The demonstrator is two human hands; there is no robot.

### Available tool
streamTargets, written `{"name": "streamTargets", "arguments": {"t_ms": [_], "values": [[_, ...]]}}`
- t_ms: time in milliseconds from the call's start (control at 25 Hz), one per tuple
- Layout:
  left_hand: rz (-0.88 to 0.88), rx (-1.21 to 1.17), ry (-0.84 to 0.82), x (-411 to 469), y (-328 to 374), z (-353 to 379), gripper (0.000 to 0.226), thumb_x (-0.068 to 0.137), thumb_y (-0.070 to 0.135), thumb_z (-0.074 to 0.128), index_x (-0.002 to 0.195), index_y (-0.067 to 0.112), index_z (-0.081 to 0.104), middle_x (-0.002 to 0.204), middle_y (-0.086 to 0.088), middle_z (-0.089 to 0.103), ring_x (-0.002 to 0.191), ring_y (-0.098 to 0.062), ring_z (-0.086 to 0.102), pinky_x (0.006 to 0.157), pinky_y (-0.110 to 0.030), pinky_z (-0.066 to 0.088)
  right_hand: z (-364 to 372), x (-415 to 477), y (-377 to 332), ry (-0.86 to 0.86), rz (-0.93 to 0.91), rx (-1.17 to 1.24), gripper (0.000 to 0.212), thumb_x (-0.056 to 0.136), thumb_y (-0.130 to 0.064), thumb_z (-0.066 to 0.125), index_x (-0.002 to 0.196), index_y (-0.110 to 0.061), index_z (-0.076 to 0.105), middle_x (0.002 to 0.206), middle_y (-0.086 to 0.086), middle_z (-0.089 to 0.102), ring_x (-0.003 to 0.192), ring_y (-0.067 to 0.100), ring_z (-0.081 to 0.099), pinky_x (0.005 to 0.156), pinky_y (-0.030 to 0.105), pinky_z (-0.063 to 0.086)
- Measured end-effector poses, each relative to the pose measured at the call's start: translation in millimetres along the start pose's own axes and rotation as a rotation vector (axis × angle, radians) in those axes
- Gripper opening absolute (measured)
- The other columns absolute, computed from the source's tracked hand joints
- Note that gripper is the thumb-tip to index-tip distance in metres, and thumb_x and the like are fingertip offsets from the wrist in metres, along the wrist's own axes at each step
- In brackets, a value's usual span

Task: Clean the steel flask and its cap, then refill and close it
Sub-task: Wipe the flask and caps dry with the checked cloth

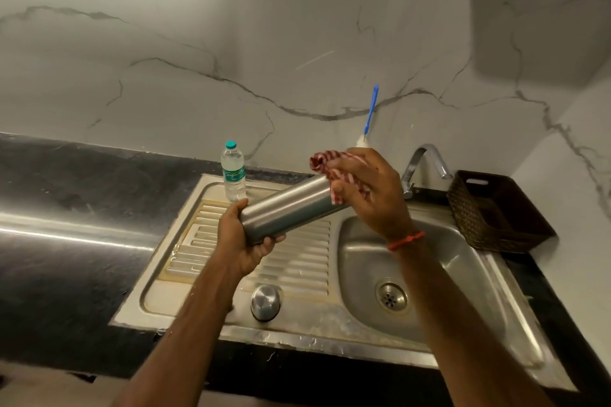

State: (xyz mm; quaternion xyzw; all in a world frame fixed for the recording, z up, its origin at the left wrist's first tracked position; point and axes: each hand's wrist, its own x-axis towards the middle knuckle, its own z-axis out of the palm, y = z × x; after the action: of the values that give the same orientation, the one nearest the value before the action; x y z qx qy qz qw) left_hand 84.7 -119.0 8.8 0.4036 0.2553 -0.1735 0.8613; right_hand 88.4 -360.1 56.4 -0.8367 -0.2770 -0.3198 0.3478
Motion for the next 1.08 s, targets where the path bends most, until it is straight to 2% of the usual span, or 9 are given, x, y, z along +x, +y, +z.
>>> {"name": "streamTargets", "arguments": {"t_ms": [120, 240, 360, 480, 640, 760, 840, 960, 1080], "values": [[0.311, 0.001, -0.084, 0, 7, 13, 0.03, 0.096, 0.037, 0.055, 0.117, 0.016, 0.057, 0.113, -0.018, 0.062, 0.086, -0.03, 0.068, 0.039, -0.022, 0.044, -1, -14, 4, 0.15, 0.032, 0.032, 0.033, 0.099, -0.033, 0.052, 0.121, -0.011, 0.063, 0.112, 0.008, 0.065, 0.101, 0.019, 0.063, 0.087, 0.035, 0.056], [0.796, 0.136, -0.258, -3, 11, 24, 0.023, 0.092, 0.035, 0.053, 0.107, 0.02, 0.059, 0.111, -0.012, 0.059, 0.087, -0.024, 0.065, 0.04, -0.024, 0.045, -2, -15, -7, 0.256, 0.628, 0.472, 0.022, 0.103, -0.039, 0.05, 0.103, -0.03, 0.069, 0.099, -0.001, 0.07, 0.09, 0.019, 0.071, 0.073, 0.034, 0.061], [1.022, 0.281, -0.276, -4, 6, 30, 0.027, 0.088, 0.039, 0.053, 0.105, 0.019, 0.058, 0.108, -0.009, 0.058, 0.088, -0.025, 0.063, 0.04, -0.023, 0.046, -16, -4, 9, 0.122, 1.122, 0.554, 0.033, 0.096, -0.053, 0.056, 0.089, -0.026, 0.074, 0.098, 0.007, 0.074, 0.091, 0.025, 0.073, 0.085, 0.045, 0.06], [0.905, 0.251, -0.206, -1, -8, 39, 0.023, 0.09, 0.039, 0.052, 0.104, 0.022, 0.06, 0.11, -0.008, 0.058, 0.089, -0.023, 0.063, 0.042, -0.024, 0.046, -23, -11, 14, 0.101, 1.063, 0.409, 0.032, 0.096, -0.052, 0.055, 0.096, -0.024, 0.071, 0.097, 0.004, 0.073, 0.091, 0.022, 0.071, 0.08, 0.039, 0.059], [0.176, 0.049, 0.017, 5, -9, 47, 0.029, 0.092, 0.04, 0.059, 0.113, 0.021, 0.056, 0.113, -0.016, 0.062, 0.092, -0.032, 0.066, 0.041, -0.024, 0.045, -28, -30, 2, 0.237, 0.226, 0.153, 0.034, 0.097, -0.035, 0.06, 0.119, -0.009, 0.063, 0.113, 0.002, 0.065, 0.101, 0.007, 0.063, 0.085, 0.025, 0.055], [0.009, -0.016, -0.028, 4, -16, 44, 0.044, 0.087, 0.045, 0.063, 0.118, 0.014, 0.054, 0.11, -0.02, 0.063, 0.081, -0.038, 0.067, 0.039, -0.023, 0.045, -34, -32, 12, 0.172, -0.089, -0.037, 0.046, 0.093, -0.046, 0.063, 0.126, -0.014, 0.059, 0.128, 0.013, 0.057, 0.116, 0.026, 0.058, 0.097, 0.032, 0.053], [0.1, -0.088, -0.021, 2, -23, 48, 0.041, 0.087, 0.043, 0.063, 0.117, 0.016, 0.054, 0.108, -0.016, 0.062, 0.084, -0.033, 0.065, 0.039, -0.022, 0.042, -32, -32, 10, 0.23, 0.075, 0.123, 0.042, 0.092, -0.042, 0.067, 0.126, -0.018, 0.059, 0.124, 0.008, 0.061, 0.111, 0.021, 0.063, 0.09, 0.031, 0.056], [0.31, -0.093, 0.009, -7, -36, 63, 0.023, 0.091, 0.038, 0.056, 0.105, 0.02, 0.058, 0.106, -0.011, 0.061, 0.086, -0.026, 0.063, 0.042, -0.023, 0.039, -24, -24, 0, 0.522, 0.772, 0.691, 0.041, 0.084, -0.037, 0.076, 0.121, -0.026, 0.06, 0.114, 0.0, 0.069, 0.1, 0.016, 0.07, 0.073, 0.032, 0.06], [0.425, 0.03, 0.033, -15, -60, 79, 0.012, 0.096, 0.033, 0.052, 0.098, 0.024, 0.06, 0.107, -0.012, 0.062, 0.089, -0.026, 0.064, 0.048, -0.026, 0.043, -24, -29, 11, 0.753, 1.125, 1.02, 0.054, 0.078, -0.047, 0.078, 0.125, -0.031, 0.057, 0.114, 0.006, 0.072, 0.099, 0.024, 0.073, 0.082, 0.042, 0.06]]}}
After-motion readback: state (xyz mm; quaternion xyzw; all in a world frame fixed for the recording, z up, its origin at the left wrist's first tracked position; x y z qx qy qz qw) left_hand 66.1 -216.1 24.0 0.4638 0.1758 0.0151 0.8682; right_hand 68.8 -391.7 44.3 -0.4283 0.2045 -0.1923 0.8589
